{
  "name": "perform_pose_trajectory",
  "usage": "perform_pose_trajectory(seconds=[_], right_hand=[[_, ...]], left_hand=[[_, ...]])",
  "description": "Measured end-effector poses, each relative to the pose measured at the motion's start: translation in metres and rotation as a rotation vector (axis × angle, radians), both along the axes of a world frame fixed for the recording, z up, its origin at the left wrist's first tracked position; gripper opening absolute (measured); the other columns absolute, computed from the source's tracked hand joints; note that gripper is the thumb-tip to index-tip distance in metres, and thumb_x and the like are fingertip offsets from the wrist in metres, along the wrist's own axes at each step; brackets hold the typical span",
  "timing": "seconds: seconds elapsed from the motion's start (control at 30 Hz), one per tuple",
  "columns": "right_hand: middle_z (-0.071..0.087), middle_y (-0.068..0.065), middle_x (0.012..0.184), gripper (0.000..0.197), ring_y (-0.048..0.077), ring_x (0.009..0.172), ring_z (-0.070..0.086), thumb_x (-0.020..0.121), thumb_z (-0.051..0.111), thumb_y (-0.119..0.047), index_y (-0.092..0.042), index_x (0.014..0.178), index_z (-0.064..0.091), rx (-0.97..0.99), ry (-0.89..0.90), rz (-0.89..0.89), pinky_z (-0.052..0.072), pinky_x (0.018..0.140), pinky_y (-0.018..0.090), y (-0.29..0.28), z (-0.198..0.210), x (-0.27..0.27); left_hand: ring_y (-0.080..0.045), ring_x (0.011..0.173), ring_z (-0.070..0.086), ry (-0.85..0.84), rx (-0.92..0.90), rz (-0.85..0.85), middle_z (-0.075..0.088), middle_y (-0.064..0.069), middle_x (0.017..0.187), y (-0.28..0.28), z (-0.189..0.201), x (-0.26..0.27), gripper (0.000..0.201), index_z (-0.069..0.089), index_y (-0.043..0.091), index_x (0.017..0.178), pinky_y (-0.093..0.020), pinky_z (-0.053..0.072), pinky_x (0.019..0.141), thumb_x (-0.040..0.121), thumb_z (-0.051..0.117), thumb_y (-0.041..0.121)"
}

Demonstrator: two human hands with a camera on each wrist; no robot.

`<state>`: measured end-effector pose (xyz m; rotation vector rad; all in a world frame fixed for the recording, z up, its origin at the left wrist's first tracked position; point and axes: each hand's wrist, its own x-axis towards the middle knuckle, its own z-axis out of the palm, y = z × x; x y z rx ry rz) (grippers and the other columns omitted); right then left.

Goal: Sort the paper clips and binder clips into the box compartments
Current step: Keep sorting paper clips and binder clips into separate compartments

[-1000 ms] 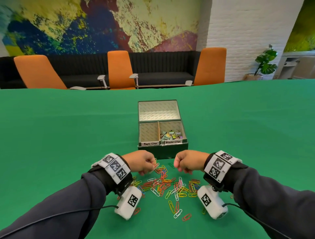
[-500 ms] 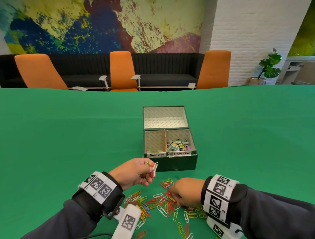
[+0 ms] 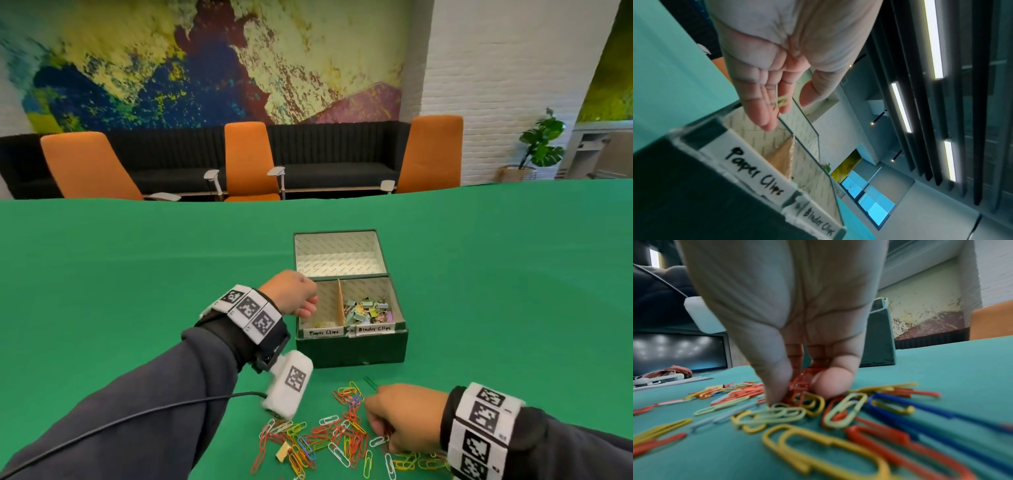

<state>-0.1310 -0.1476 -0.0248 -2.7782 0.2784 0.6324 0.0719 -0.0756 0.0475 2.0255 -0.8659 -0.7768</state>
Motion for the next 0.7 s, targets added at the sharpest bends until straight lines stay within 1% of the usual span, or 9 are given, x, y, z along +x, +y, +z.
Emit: perform_pose_trajectory(seconds=[0.07, 0.17, 0.23, 0.3, 0.4, 0.47, 0.53, 0.63, 0.7], right_hand=[[0.039, -0.013, 0.072, 0.026, 0.017, 0.084, 0.046, 0.081, 0.045, 0.004, -0.013, 0.097, 0.058, 0.019, -0.004, -0.001, 0.037, 0.074, 0.027, -0.002, -0.001, -0.001], [0.042, -0.014, 0.069, 0.034, 0.016, 0.078, 0.047, 0.079, 0.039, 0.007, -0.023, 0.084, 0.055, 0.016, -0.017, -0.057, 0.037, 0.071, 0.023, -0.007, 0.000, -0.002], [0.044, -0.015, 0.067, 0.035, 0.007, 0.066, 0.047, 0.080, 0.039, 0.006, -0.025, 0.073, 0.053, 0.029, -0.043, -0.104, 0.036, 0.061, 0.015, -0.010, 0.004, -0.002], [0.048, -0.015, 0.068, 0.038, -0.004, 0.058, 0.044, 0.082, 0.040, 0.004, -0.028, 0.064, 0.047, 0.090, -0.095, -0.139, 0.035, 0.051, 0.006, -0.011, 0.016, 0.000], [0.056, -0.011, 0.074, 0.036, -0.002, 0.046, 0.051, 0.084, 0.046, 0.002, -0.028, 0.066, 0.050, 0.265, -0.234, -0.196, 0.043, 0.047, 0.008, -0.014, 0.040, 0.015], [0.060, -0.006, 0.076, 0.031, -0.005, 0.040, 0.052, 0.083, 0.050, 0.002, -0.025, 0.070, 0.053, 0.356, -0.369, -0.263, 0.045, 0.049, 0.011, -0.015, 0.055, 0.034], [0.058, -0.005, 0.072, 0.026, -0.004, 0.041, 0.053, 0.085, 0.052, 0.002, -0.021, 0.073, 0.053, 0.406, -0.504, -0.328, 0.046, 0.052, 0.014, -0.016, 0.067, 0.056], [0.057, 0.001, 0.077, 0.023, 0.009, 0.062, 0.058, 0.086, 0.051, 0.004, -0.016, 0.075, 0.050, 0.511, -0.630, -0.446, 0.055, 0.067, 0.024, -0.016, 0.078, 0.086], [0.058, 0.003, 0.083, 0.022, 0.014, 0.072, 0.060, 0.086, 0.052, 0.004, -0.016, 0.078, 0.050, 0.536, -0.632, -0.500, 0.056, 0.077, 0.031, -0.016, 0.080, 0.099]], left_hand=[[-0.011, 0.071, 0.056, -0.064, -0.030, 0.013, 0.058, -0.010, 0.098, 0.001, 0.002, -0.002, 0.011, 0.054, 0.012, 0.090, -0.017, 0.052, 0.065, 0.094, 0.044, 0.009], [-0.012, 0.080, 0.061, -0.108, -0.120, 0.035, 0.060, -0.008, 0.108, 0.012, -0.001, -0.004, 0.020, 0.053, 0.011, 0.112, -0.018, 0.054, 0.067, 0.094, 0.046, 0.010], [-0.014, 0.084, 0.061, -0.107, -0.193, 0.041, 0.061, -0.005, 0.107, 0.027, -0.005, -0.006, 0.017, 0.055, 0.015, 0.106, -0.024, 0.054, 0.070, 0.092, 0.047, 0.009], [-0.013, 0.081, 0.061, -0.114, -0.230, 0.045, 0.063, -0.003, 0.104, 0.044, -0.011, -0.006, 0.016, 0.056, 0.020, 0.096, -0.023, 0.051, 0.066, 0.091, 0.048, 0.007], [-0.010, 0.070, 0.058, -0.121, -0.186, 0.030, 0.064, -0.005, 0.098, 0.067, -0.027, -0.004, 0.017, 0.056, 0.021, 0.090, -0.017, 0.047, 0.056, 0.090, 0.050, 0.005], [-0.007, 0.066, 0.058, -0.134, -0.078, -0.036, 0.063, -0.005, 0.096, 0.080, -0.038, -0.002, 0.014, 0.056, 0.020, 0.089, -0.014, 0.045, 0.052, 0.090, 0.052, 0.007], [-0.003, 0.064, 0.057, -0.180, 0.043, -0.126, 0.062, -0.002, 0.092, 0.090, -0.048, -0.001, 0.011, 0.056, 0.021, 0.091, -0.013, 0.045, 0.053, 0.090, 0.054, 0.010], [0.008, 0.061, 0.054, -0.325, 0.171, -0.258, 0.059, 0.009, 0.090, 0.099, -0.056, -0.006, 0.010, 0.057, 0.023, 0.097, -0.006, 0.043, 0.057, 0.088, 0.058, 0.017], [0.008, 0.071, 0.054, -0.435, 0.256, -0.340, 0.060, 0.008, 0.102, 0.103, -0.059, -0.013, 0.022, 0.058, 0.022, 0.107, -0.004, 0.041, 0.066, 0.086, 0.062, 0.022]])
